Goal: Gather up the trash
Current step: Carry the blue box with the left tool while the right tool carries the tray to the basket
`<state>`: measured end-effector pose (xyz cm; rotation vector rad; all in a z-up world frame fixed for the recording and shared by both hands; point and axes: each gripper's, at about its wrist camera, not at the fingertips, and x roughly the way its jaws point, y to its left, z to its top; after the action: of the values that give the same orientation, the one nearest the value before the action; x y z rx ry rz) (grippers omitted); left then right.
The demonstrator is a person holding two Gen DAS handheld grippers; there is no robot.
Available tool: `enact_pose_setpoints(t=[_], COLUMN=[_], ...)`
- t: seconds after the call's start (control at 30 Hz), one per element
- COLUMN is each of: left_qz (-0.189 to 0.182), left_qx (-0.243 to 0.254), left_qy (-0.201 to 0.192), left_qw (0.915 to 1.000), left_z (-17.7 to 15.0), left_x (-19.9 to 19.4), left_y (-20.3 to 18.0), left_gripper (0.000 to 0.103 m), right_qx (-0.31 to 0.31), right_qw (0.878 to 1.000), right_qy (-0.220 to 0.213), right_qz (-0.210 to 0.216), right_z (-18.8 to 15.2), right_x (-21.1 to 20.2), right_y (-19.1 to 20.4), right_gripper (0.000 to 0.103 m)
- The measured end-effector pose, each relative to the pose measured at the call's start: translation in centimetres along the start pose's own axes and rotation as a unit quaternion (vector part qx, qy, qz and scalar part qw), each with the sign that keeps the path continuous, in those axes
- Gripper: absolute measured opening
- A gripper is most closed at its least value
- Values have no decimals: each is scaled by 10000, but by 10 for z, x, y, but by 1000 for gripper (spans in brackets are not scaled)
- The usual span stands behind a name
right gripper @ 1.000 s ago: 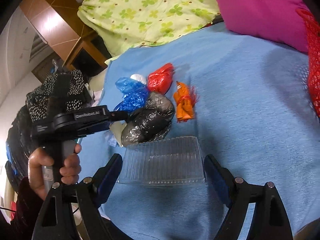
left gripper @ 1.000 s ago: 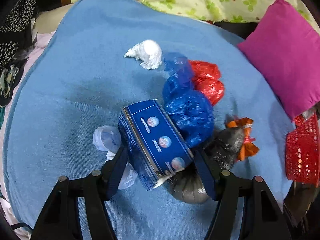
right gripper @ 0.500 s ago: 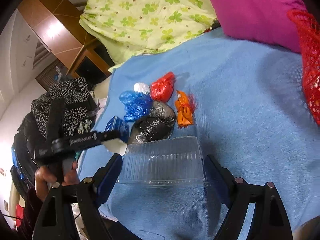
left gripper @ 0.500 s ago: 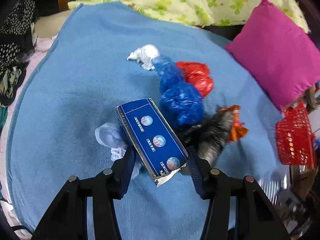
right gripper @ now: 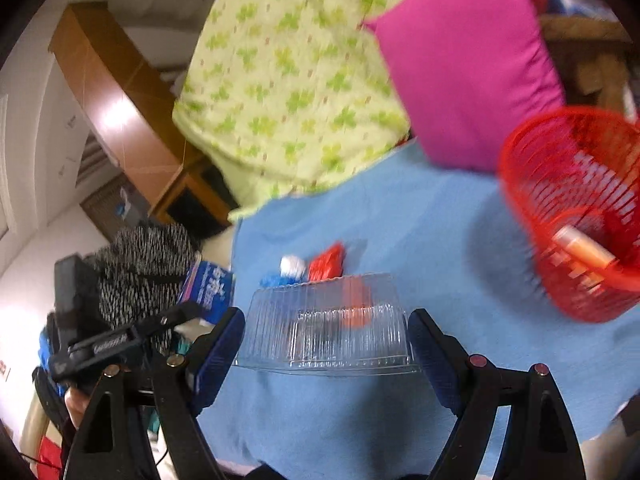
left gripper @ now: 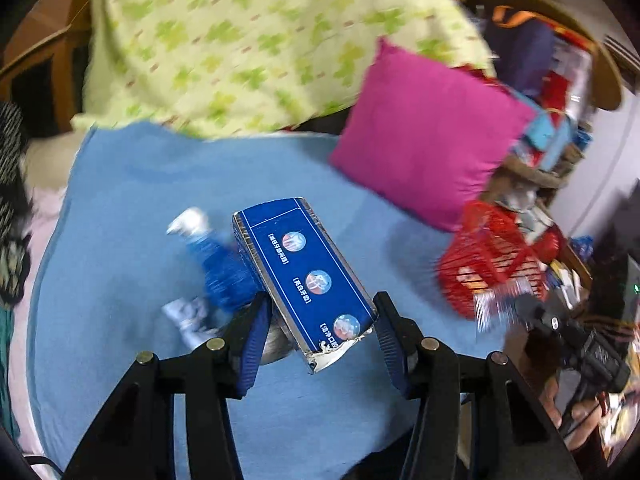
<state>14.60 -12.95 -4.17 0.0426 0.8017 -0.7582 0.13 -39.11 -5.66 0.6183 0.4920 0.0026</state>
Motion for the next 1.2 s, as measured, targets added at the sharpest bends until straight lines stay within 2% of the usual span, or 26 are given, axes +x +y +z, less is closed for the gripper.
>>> enact_pose_setpoints(t=[0.13,0.3,0.57,0.67,0.77,0.9,1.0,1.1,1.13,1.2], left_qz=[-384,-749,-1280,-1277,-1166,-1041,-932,-696,-460,-259], left_qx=[315,711,1194,1329,1411,1353,1262,1265,1235,1124], left_qy=[-147,-155,71,123,250,319,340,251,219,171], left_qw=[9987,9945,9845,9828,9828,9848,9870,9892,9910,9932], left_z=[11,25,44,48,50,47,42,33,27,17], left_x=[-4,15,74,100,126,139,135,118,109,95], left_y=[-48,-109,-209,-237,-255,-254,-235,-205,-187,-159], left_gripper=[54,55,57,58,66,67,67,67,67,67], right_qx=[205,614,1442,1709,2000,2201,2167,2002,1912,1690], right_qw=[9977,9912,9784,9746,9699,9655,9659,9692,9709,9750], right_qy=[-579,-954,-1136,-1089,-1077,-1173,-1220,-1275,-1288,-1317], right_qz=[-282,-680,-948,-956,-882,-755,-721,-662,-649,-581], right_z=[26,48,67,68,67,65,63,61,60,59], right_x=[-51,-90,-108,-108,-106,-109,-111,-114,-116,-118], right_y=[-28,-73,-151,-174,-194,-210,-209,-199,-194,-179], right_gripper=[86,87,87,88,91,93,93,93,93,93])
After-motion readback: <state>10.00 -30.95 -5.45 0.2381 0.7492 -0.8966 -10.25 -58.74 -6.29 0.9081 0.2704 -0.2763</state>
